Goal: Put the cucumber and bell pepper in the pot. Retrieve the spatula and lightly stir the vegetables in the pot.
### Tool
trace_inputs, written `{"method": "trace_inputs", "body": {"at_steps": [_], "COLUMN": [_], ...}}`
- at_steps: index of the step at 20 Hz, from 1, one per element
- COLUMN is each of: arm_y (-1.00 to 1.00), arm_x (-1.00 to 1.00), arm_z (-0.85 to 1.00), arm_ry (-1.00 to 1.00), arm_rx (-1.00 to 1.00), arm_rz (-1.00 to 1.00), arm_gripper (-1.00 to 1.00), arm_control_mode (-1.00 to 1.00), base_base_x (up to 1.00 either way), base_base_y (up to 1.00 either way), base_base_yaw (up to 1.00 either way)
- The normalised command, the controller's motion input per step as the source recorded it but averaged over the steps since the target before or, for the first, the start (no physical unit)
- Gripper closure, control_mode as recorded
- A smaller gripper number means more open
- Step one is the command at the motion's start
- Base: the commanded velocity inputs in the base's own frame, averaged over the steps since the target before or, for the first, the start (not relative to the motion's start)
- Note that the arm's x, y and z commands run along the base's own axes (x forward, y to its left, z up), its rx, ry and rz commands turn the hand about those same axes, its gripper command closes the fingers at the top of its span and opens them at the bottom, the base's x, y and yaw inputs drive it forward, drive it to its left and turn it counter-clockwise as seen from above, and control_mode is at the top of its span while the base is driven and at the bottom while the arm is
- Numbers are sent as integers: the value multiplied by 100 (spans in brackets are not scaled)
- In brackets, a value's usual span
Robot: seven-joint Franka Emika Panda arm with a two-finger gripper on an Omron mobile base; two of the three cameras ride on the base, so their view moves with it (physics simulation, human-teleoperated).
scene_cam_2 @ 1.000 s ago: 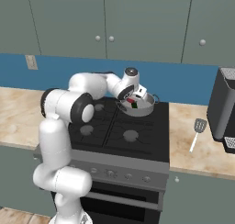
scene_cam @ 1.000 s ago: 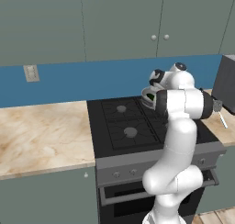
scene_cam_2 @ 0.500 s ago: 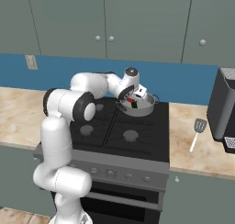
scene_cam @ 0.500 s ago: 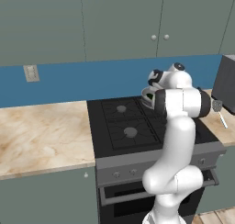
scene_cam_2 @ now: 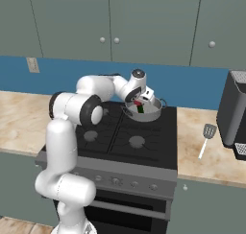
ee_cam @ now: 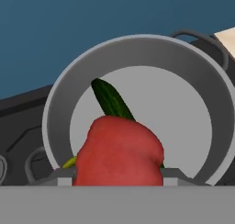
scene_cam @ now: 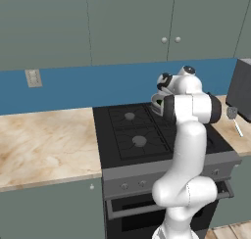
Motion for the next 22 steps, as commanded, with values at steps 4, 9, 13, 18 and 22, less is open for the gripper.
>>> {"method": "trace_inputs", "body": {"at_steps": [4,9,13,18,22], "arm_y": [0,0,-1,-3,-3], "arm_x": [4,3,6,3,0], "arm_z": [-4,-4,-4,-5,-5], "arm_ry": [2,3,1,1,1], "arm_rx": [0,0,0,0,0], "arm_rz": [0,0,0,0,0], "arm_gripper": [100,100,100,100,100], "arm_control_mode": [-100,-100,-100,-100,-100], "base_base_x": [0,0,0,0,0], "base_base_y": [0,0,0,0,0], "base_base_yaw": [0,0,0,0,0]}}
